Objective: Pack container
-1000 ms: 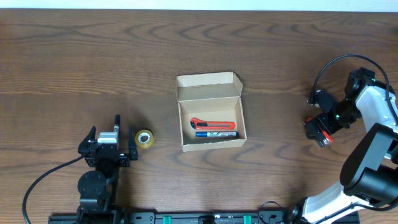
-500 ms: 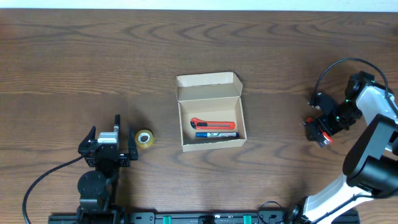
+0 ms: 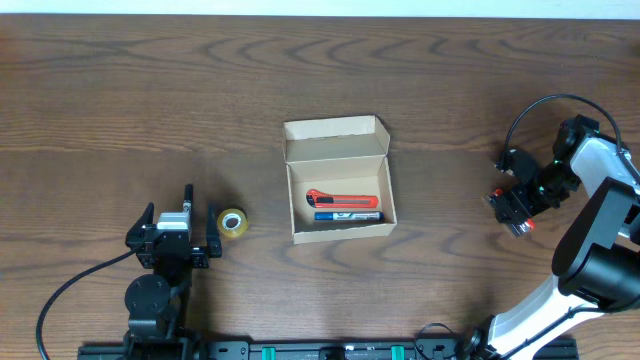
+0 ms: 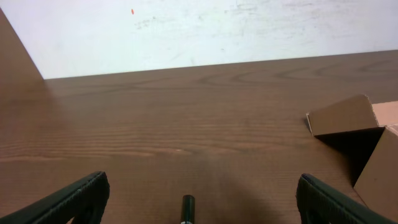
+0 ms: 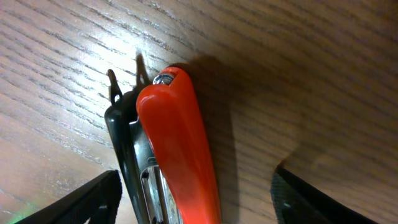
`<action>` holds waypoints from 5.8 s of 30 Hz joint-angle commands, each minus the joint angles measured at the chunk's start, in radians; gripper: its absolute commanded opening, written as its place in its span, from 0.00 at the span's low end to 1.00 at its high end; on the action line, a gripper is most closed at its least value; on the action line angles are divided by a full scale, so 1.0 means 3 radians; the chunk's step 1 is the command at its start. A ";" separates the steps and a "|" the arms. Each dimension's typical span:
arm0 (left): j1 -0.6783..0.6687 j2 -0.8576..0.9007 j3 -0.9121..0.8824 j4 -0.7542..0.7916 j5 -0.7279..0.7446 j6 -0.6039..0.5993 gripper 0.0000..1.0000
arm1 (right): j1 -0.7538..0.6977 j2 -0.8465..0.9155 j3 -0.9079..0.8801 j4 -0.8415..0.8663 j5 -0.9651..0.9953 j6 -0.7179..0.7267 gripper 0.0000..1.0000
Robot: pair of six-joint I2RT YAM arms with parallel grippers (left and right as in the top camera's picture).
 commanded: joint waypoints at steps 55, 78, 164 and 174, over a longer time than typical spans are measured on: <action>0.0014 -0.0022 -0.0111 -0.0043 -0.0056 -0.0028 0.95 | 0.1869 -0.1010 0.1334 -0.0559 -0.0974 0.0390 0.01; 0.0014 -0.0022 -0.0111 -0.0043 -0.0056 -0.0028 0.95 | 0.3365 -0.0979 0.0908 -0.0899 -0.0479 -0.0715 0.01; 0.0008 0.4711 0.4224 -0.3613 0.0484 -0.0876 0.95 | 0.0783 -0.1024 0.1040 -0.0178 -0.0031 0.2640 0.99; -0.0013 0.5116 0.4149 -0.3595 0.0699 -0.0698 0.95 | 0.0783 -0.1024 0.1040 -0.0173 -0.0033 0.2640 0.99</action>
